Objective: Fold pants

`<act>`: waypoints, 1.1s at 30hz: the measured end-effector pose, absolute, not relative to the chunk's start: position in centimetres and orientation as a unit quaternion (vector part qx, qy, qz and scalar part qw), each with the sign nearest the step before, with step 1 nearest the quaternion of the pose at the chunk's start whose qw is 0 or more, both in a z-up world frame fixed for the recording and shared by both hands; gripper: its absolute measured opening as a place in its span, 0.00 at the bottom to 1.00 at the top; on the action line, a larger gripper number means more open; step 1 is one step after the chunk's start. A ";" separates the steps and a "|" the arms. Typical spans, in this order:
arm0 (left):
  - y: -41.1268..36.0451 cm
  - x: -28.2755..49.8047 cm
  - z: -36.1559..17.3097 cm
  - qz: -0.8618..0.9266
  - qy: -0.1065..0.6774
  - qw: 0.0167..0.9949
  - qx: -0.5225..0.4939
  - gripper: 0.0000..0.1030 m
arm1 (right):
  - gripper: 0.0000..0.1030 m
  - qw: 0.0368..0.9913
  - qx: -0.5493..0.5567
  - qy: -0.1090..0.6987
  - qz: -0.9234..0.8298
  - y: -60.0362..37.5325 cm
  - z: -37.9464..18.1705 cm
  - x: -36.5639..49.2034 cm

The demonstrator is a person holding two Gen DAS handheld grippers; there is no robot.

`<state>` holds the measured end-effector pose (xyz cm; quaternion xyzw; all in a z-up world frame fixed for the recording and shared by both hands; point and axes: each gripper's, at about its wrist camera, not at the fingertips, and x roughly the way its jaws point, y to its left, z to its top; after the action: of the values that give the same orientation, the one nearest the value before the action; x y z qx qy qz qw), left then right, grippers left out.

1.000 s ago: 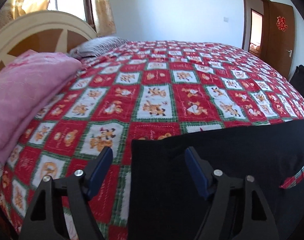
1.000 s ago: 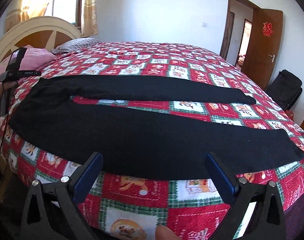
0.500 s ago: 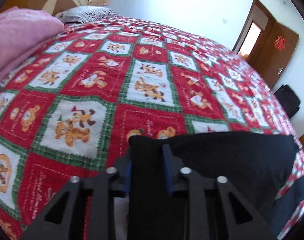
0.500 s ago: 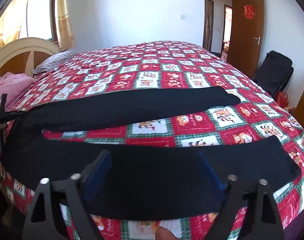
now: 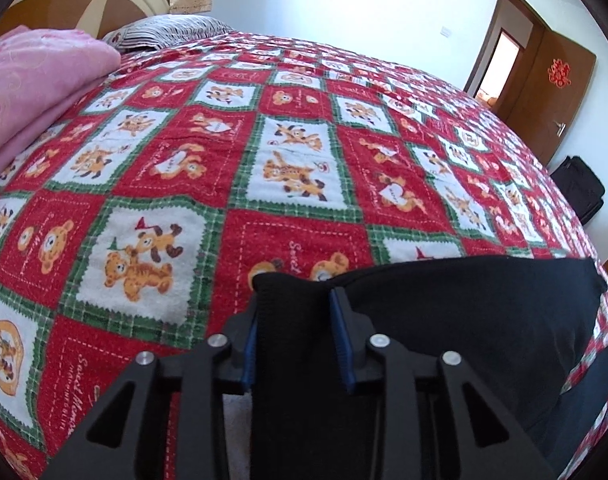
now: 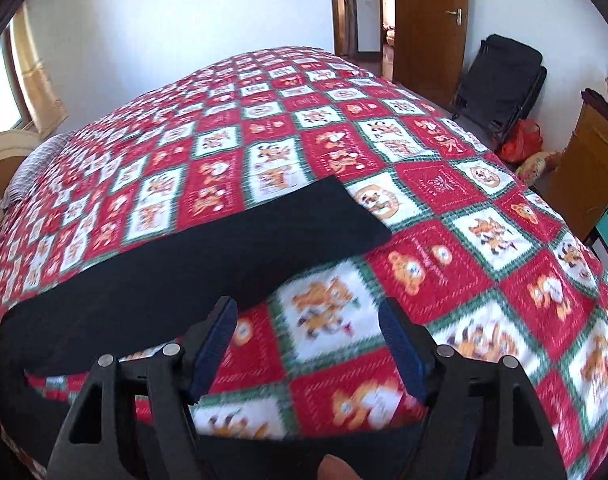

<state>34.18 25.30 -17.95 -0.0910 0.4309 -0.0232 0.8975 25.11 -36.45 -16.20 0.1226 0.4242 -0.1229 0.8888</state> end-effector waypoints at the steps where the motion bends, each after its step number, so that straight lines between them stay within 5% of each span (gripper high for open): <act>1: 25.2 34.2 -17.9 -0.022 0.431 0.898 -0.086 0.38 | 0.72 0.887 0.122 0.426 -0.127 -37.1 -16.4 25.8; 9: 24.8 34.6 -18.0 -0.021 0.437 0.896 -0.073 0.47 | 0.80 0.872 0.149 0.445 -0.141 -42.9 -18.7 33.0; 15: 24.8 34.7 -18.1 -0.036 0.438 0.895 -0.077 0.35 | 0.80 0.868 0.146 0.455 -0.132 -44.5 -20.4 37.8; 26: 24.2 35.0 -18.4 -0.029 0.445 0.893 -0.059 0.36 | 0.78 0.854 0.122 0.495 -0.099 -43.7 -23.7 42.4; 29: 23.9 35.1 -18.3 -0.024 0.446 0.893 -0.050 0.36 | 0.27 0.856 0.107 0.496 -0.096 -43.6 -23.4 42.1; 33: 23.2 35.0 -17.8 -0.042 0.435 0.899 -0.038 0.13 | 0.08 0.862 0.105 0.488 -0.087 -43.4 -22.2 41.5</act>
<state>34.95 23.19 -17.81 -0.0384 0.4346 -0.0418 0.8988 41.47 -43.38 -22.18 0.1050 0.4881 -0.0873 0.8621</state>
